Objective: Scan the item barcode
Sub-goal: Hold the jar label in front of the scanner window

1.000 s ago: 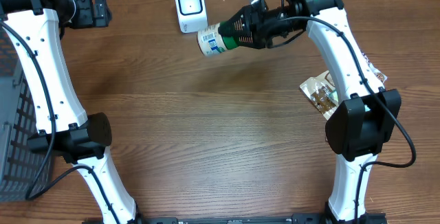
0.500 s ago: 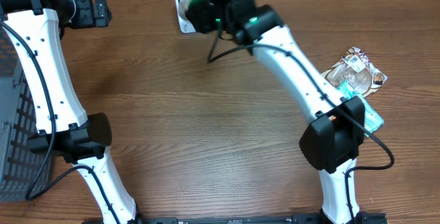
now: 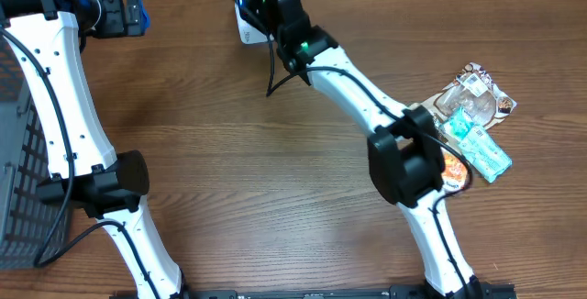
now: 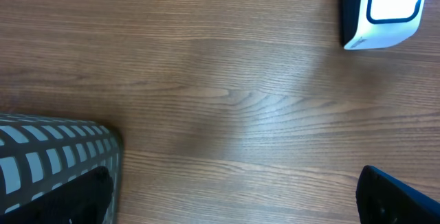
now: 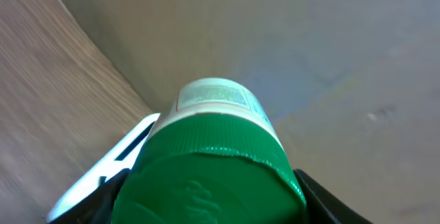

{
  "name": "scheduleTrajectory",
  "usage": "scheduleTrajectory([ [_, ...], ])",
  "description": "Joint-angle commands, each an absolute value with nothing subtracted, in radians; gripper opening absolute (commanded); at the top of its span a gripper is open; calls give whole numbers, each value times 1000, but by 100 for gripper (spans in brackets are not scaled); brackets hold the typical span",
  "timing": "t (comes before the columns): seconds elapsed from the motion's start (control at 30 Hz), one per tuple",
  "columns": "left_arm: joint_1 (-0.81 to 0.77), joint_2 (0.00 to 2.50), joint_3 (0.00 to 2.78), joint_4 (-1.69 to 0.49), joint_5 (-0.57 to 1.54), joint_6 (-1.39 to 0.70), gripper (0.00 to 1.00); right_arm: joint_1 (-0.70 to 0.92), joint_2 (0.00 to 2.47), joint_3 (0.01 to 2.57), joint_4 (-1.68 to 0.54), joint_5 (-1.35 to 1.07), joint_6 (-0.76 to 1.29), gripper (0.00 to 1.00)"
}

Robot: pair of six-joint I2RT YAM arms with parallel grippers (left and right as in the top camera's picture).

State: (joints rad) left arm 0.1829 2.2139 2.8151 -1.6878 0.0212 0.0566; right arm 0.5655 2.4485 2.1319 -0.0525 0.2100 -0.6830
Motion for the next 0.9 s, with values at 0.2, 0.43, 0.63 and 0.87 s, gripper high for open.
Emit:
scheduleTrajectory([
  [0.2, 175, 2184, 2823, -1689, 19, 68, 100, 565, 2531, 2159, 150, 231, -1060, 54],
  [0.43, 175, 2184, 2823, -1689, 18, 68, 100, 564, 2531, 2159, 195, 224, -1060, 53],
  [0.63, 175, 2184, 2823, -1689, 18, 68, 100, 564, 2531, 2159, 199, 223, -1060, 53],
  [0.87, 175, 2184, 2823, -1689, 19, 68, 100, 564, 2531, 2159, 201, 223, -1060, 53],
])
